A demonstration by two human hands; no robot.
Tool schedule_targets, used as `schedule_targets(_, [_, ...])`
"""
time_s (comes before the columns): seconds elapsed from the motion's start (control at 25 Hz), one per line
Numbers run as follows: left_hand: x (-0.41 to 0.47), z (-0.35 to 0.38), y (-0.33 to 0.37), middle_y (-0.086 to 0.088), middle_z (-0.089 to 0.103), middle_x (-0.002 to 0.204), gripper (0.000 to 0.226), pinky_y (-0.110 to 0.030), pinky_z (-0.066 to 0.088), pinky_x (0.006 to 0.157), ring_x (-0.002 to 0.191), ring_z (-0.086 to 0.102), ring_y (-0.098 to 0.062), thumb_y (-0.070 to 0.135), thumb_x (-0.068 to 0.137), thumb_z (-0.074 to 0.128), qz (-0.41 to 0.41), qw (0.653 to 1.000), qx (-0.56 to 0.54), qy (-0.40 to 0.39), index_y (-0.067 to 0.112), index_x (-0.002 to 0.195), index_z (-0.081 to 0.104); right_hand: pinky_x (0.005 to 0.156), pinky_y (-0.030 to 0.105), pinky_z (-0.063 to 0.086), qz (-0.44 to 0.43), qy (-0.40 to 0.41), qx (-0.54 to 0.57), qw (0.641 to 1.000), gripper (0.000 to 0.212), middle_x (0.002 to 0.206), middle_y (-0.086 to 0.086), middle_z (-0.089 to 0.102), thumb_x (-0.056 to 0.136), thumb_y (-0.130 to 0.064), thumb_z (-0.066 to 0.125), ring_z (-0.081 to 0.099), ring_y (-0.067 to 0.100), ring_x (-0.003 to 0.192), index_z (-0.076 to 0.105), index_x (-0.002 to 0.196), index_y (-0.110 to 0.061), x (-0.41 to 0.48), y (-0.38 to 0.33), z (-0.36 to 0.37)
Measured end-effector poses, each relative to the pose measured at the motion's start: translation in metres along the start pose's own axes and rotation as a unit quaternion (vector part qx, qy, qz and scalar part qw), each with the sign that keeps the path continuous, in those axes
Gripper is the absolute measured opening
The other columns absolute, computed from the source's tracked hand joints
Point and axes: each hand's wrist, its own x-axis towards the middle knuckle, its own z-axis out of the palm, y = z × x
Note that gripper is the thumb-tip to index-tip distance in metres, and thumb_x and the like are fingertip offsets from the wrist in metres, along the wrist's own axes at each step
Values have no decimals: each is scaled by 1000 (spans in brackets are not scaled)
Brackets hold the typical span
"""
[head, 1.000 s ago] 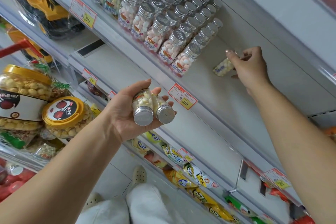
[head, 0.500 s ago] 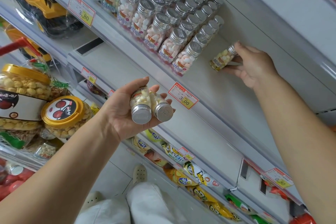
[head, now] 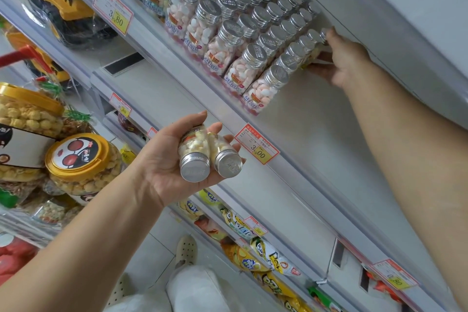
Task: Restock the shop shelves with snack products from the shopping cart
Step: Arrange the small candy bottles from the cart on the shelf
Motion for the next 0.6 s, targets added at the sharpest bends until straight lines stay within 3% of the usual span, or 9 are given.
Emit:
schedule_targets(0.2, [2,-5,-2,-14,68,111,36,-62,54,80,98,69,-32,26,76,73,3,1000,-7,11,9,107,70,66,37,61,-12,-10,-14,1000,24,106,5,72,99,-38,53,72,22,91,64,108,-19,9,-2,8])
schedule_targets(0.36, [-3,-1,-4,-13,67,114,37,-59,58,75,96,70,-32,26,78,72,-4,1000,-15,0,9,110,68,80,41,60,-29,59,-22,998,42,116,7,69,96,-49,47,68,24,104,62,120,-17,8,3,9])
schedule_targets(0.48, [-11,5,-5,-12,63,127,39,-64,56,75,108,67,-32,25,78,73,-10,999,-33,-18,8,113,67,95,46,53,-167,165,-119,965,70,126,6,64,75,-65,41,62,24,115,60,124,-19,-15,16,-8])
schedule_targets(0.6, [-22,16,-7,-13,59,131,41,-64,54,86,119,62,-34,23,75,73,1,999,-48,-26,6,112,67,79,42,54,-317,79,-188,926,25,99,-4,66,87,-51,43,65,21,89,59,100,-38,-113,38,-11])
